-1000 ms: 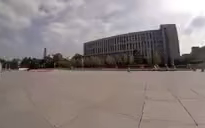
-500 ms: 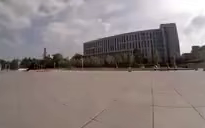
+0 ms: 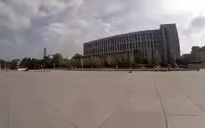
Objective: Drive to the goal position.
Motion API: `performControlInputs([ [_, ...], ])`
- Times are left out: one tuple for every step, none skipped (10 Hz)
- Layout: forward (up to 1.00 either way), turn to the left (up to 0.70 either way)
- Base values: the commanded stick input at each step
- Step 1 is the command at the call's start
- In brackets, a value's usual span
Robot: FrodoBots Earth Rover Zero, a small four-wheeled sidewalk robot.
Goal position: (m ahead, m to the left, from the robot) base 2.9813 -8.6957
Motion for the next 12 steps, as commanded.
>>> performControlInputs([
  [0.65,0.00],
  [0.65,0.00],
  [0.65,0.00],
  [0.65,0.00],
  [0.65,0.00],
  [0.65,0.00],
  [0.65,0.00],
  [0.65,0.00],
  [0.65,0.00],
  [0.65,0.00],
  [0.65,0.00],
  [0.65,0.00],
])
